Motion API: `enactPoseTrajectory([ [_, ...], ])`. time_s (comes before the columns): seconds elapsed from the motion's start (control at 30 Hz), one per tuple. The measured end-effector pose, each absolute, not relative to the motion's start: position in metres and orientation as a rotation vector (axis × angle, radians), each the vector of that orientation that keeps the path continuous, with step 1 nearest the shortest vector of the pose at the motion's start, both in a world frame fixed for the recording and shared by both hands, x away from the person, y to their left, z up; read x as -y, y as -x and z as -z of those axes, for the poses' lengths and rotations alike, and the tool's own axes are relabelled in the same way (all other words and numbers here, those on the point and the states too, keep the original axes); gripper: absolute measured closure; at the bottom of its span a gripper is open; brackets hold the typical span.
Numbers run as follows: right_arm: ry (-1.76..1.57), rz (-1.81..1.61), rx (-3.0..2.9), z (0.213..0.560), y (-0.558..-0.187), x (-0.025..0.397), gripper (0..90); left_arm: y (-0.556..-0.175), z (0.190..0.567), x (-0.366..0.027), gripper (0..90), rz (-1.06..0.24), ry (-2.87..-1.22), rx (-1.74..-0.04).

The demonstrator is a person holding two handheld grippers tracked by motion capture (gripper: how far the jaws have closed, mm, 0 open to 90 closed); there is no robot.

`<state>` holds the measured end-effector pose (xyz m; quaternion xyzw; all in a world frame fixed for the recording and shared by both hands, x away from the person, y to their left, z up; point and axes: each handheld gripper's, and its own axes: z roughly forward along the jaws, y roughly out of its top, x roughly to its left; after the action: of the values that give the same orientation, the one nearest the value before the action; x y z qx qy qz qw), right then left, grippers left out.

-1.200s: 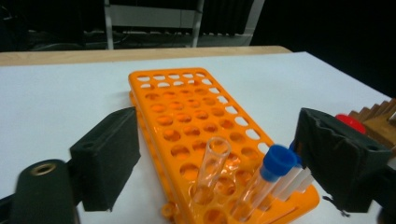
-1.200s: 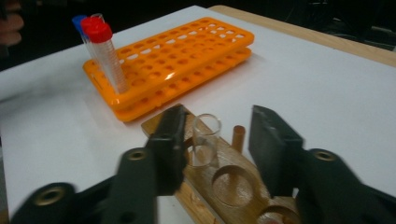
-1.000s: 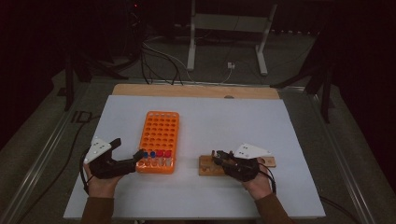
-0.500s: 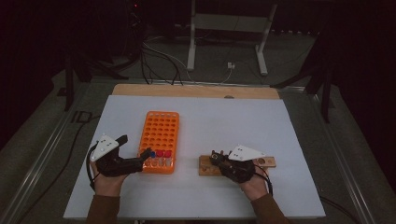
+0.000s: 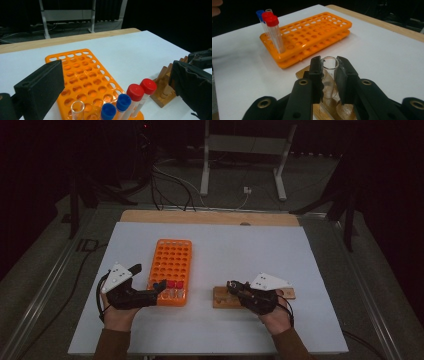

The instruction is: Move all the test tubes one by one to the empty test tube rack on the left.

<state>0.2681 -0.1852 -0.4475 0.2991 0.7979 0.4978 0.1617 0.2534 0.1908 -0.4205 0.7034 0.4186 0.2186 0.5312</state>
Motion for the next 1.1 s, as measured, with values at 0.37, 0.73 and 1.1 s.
enactPoseTrajectory([
  [0.37,-0.866,-1.475,-2.233,0.425,-0.269,0.192,76.6,-0.254,0.414,-0.173,1.1,-0.505,-1.715,-0.94],
  [0.73,-0.862,-1.504,-2.247,0.407,-0.273,0.19,76.5,-0.255,0.41,-0.148,1.1,-0.488,-1.753,-0.886],
  [1.1,-0.86,-1.53,-2.248,0.401,-0.274,0.181,76.5,-0.258,0.408,-0.118,5.8,-0.434,-1.801,-0.805],
])
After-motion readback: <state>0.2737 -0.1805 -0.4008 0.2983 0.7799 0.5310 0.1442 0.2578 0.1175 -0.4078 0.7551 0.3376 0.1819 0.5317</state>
